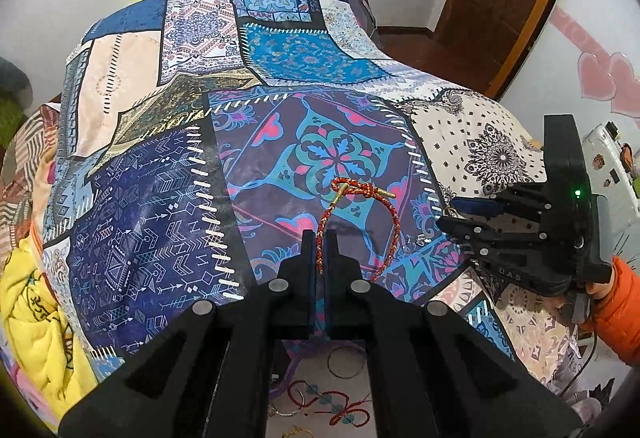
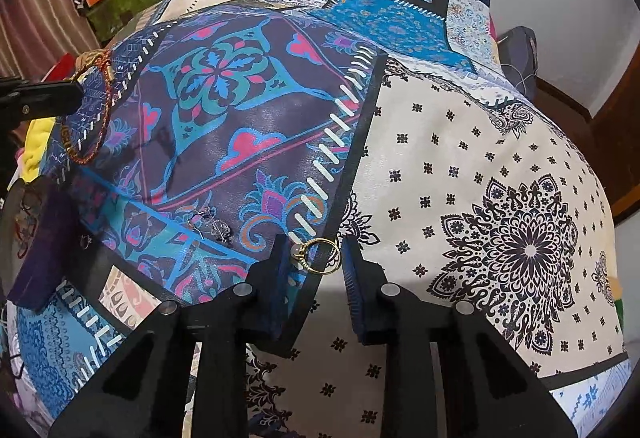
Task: Organize jewelry
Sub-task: 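Grasp the gold ring with the right tool and lift it, then lower the gold ring into the heart box and open the right tool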
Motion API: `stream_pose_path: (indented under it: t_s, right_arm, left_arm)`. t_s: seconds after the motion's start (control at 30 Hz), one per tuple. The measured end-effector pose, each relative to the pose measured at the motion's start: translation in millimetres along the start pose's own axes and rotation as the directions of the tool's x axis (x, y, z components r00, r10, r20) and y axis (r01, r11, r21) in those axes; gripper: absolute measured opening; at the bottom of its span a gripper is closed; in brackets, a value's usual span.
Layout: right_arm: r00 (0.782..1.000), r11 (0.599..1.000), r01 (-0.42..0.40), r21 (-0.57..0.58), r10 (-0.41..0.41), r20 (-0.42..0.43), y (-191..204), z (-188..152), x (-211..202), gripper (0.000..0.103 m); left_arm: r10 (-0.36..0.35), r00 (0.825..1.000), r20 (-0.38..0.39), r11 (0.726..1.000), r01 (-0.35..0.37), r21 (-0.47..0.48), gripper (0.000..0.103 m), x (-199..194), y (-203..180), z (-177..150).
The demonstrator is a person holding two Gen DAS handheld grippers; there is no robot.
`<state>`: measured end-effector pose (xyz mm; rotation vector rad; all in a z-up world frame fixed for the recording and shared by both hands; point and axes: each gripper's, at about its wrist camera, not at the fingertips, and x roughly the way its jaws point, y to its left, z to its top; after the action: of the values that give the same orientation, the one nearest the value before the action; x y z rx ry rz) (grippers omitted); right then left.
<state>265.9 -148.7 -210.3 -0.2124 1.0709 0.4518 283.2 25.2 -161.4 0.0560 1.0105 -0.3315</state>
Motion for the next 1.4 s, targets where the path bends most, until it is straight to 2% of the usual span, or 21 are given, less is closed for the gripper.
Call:
stream_pose_path:
  t_s: [0.2, 0.43, 0.87, 1.13, 1.4]
  right_arm:
    - [1.000, 1.000, -0.002, 0.021, 0.001, 0.024, 4, -1, -15, 0.023]
    - [0.994, 1.000, -0.016, -0.008, 0.017, 0.109, 24, 5, -56, 0.024]
    - [0.959, 0.993, -0.083, -0.078, 0.101, 0.265, 82, 15, -125, 0.024]
    - [0.943, 0.986, -0.119, -0.118, 0.149, 0.298, 114, 14, -141, 0.024]
    - [0.939, 0.978, -0.151, -0.143, 0.187, 0.288, 134, 12, -139, 0.024]
  left_arm:
    - [-0.002, 1.000, 0.020, 1.000, 0.002, -0.016, 0.001, -13, 1, -4]
    - [0.018, 0.998, 0.058, 1.000, -0.017, -0.025, 0.001, -40, 0, -13]
    - [0.060, 0.988, 0.140, 0.998, -0.054, -0.042, 0.001, -103, -3, -43]
    - [0.079, 0.983, 0.164, 0.996, -0.071, -0.056, 0.001, -127, 1, -67]
    - [0.081, 0.986, 0.147, 0.995, -0.072, -0.065, 0.001, -125, 7, -84]
